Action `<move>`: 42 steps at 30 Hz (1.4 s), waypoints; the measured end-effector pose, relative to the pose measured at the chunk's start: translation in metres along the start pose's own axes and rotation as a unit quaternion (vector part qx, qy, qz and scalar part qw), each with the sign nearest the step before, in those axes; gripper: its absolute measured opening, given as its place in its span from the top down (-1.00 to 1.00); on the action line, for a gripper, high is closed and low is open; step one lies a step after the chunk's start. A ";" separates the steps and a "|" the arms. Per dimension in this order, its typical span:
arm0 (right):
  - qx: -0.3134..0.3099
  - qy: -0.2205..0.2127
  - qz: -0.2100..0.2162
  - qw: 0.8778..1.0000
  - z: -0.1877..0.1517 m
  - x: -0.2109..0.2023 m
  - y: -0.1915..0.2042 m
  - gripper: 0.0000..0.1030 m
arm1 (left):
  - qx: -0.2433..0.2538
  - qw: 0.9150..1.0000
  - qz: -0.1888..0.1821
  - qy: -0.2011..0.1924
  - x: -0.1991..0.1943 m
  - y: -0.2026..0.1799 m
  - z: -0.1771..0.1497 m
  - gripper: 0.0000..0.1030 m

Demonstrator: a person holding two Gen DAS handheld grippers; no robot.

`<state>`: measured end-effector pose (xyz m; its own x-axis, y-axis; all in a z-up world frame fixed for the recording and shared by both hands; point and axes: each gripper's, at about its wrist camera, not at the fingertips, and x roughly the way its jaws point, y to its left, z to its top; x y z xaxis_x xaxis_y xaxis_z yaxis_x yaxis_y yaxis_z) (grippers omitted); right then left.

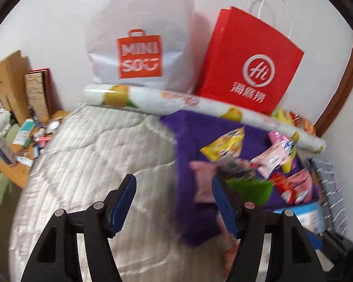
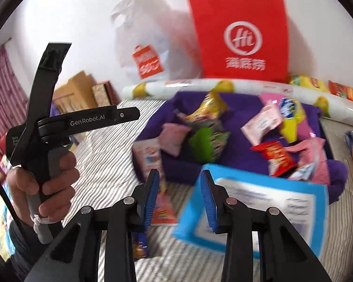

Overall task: Organize snacks
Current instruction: 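Move both open tools back toward the remaining snacks on the bed, then grasp the pink stick candy packet with the right tool and lift it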

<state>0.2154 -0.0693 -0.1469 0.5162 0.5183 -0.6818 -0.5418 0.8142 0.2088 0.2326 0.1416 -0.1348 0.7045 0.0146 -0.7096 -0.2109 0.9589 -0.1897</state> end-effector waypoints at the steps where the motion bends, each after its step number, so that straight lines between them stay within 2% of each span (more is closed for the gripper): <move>1: -0.005 0.004 -0.001 1.000 -0.001 0.002 0.006 0.27 | -0.001 1.000 0.003 0.004 -0.002 0.007 -0.003 -0.25; 11: -0.047 0.042 -0.050 0.997 -0.008 0.035 0.045 0.27 | -0.014 1.000 -0.018 0.019 -0.013 0.046 -0.036 -0.25; 18: -0.059 0.059 -0.085 0.993 -0.013 0.053 0.050 0.27 | 0.012 1.000 0.007 0.009 -0.002 0.051 -0.052 -0.25; 22: -0.060 0.056 -0.090 0.993 -0.014 0.057 0.050 0.29 | 0.012 1.000 0.004 0.017 0.006 0.054 -0.058 -0.25; 25: -0.066 0.057 -0.098 0.991 -0.012 0.063 0.054 0.29 | 0.015 0.999 0.024 0.019 0.009 0.054 -0.060 -0.25; 28: -0.078 0.052 -0.111 0.989 -0.012 0.067 0.057 0.29 | 0.020 0.998 0.059 0.015 0.013 0.056 -0.065 -0.25; 30: -0.084 0.047 -0.118 0.988 -0.013 0.069 0.058 0.29 | 0.012 0.998 0.064 0.026 0.018 0.059 -0.068 -0.25; 32: -0.089 0.038 -0.115 0.989 -0.016 0.067 0.059 0.29 | -0.003 0.998 0.057 0.035 0.021 0.064 -0.068 -0.25; 35: -0.087 0.028 -0.100 0.991 -0.017 0.064 0.058 0.29 | -0.021 0.998 0.051 0.025 0.019 0.069 -0.069 -0.25; 42: -0.065 0.008 -0.072 0.995 -0.013 0.062 0.053 0.30 | -0.015 0.998 0.056 0.028 0.020 0.065 -0.070 -0.28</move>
<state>0.2106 0.0025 -0.1873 0.5852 0.3938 -0.7088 -0.5442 0.8388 0.0166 0.1853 0.1844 -0.2085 0.6361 0.1054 -0.7644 -0.3071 0.9434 -0.1254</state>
